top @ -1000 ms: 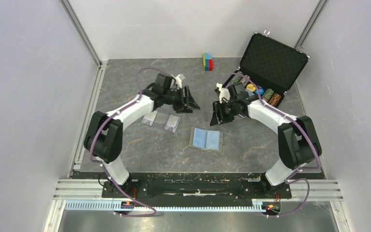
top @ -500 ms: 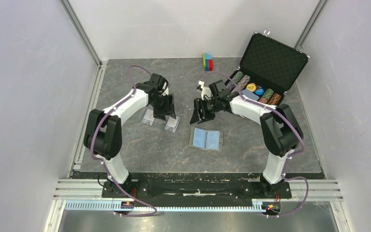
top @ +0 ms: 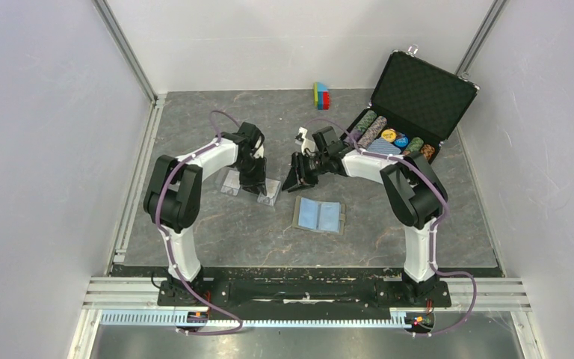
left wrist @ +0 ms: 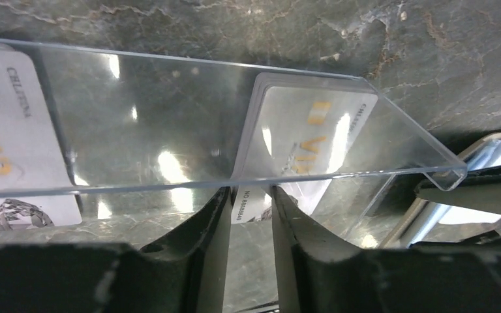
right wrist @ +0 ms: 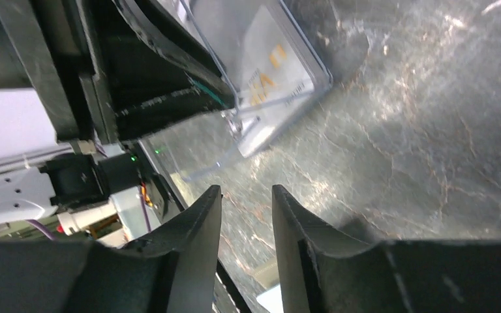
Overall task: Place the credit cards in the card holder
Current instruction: Pick up the credit card from the storage box.
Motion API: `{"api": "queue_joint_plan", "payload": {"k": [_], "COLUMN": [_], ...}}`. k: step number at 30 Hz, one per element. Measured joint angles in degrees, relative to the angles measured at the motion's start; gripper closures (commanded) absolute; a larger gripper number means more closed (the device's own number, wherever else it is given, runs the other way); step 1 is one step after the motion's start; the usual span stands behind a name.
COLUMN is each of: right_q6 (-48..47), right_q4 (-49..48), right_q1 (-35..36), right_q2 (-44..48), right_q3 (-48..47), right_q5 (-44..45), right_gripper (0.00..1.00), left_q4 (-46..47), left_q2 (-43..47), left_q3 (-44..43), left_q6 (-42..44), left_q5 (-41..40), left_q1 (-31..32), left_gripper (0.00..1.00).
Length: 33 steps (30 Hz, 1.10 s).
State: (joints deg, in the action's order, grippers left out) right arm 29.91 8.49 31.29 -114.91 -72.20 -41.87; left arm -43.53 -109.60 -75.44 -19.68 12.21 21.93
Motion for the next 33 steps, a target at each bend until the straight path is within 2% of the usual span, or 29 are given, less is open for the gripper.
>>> {"api": "queue_joint_plan", "payload": {"k": [2, 7, 9, 13, 19, 28, 31, 33], "right_q6": [1.4, 3.6, 4.0, 4.2, 3.9, 3.0, 2.6, 2.4], "right_q4": [-1.5, -3.7, -4.2, -4.2, -4.0, -3.1, -2.9, -2.8], "right_q1": [0.0, 0.4, 0.7, 0.9, 0.9, 1.0, 1.1, 1.1], "right_q2": [-0.9, -2.6, -3.1, -3.3, -3.3, -4.6, -4.7, -4.7], "right_q3": [-0.9, -2.6, -2.8, -2.9, -2.9, -2.9, -2.9, -2.9], "right_q5": [-0.5, -0.9, -1.0, -1.2, -1.2, -1.2, -1.2, -1.2], "right_gripper": [0.7, 0.73, 0.74, 0.74, 0.75, 0.76, 0.8, 0.82], "left_q4": [0.3, 1.2, 1.7, 2.0, 1.6, 1.7, 1.8, 1.9], "left_q2": [-0.3, 0.1, 0.6, 1.8, 4.1, 5.1, 4.2, 3.5], "left_q3": [0.1, 1.0, 1.7, 3.6, 5.2, 4.9, 4.5, 4.3], "left_q6": [0.0, 0.0, 0.0, -0.1, -0.1, -0.1, -0.1, -0.2], "left_q5": [0.8, 2.1, 2.4, 2.7, 1.8, 0.8, 0.9, 1.0], "left_q1": [0.0, 0.2, 0.5, 1.3, 1.7, 1.7, 1.7, 1.7], "left_gripper": [0.72, 0.73, 0.71, 0.6, 0.6, 0.66, 0.81, 0.84]}}
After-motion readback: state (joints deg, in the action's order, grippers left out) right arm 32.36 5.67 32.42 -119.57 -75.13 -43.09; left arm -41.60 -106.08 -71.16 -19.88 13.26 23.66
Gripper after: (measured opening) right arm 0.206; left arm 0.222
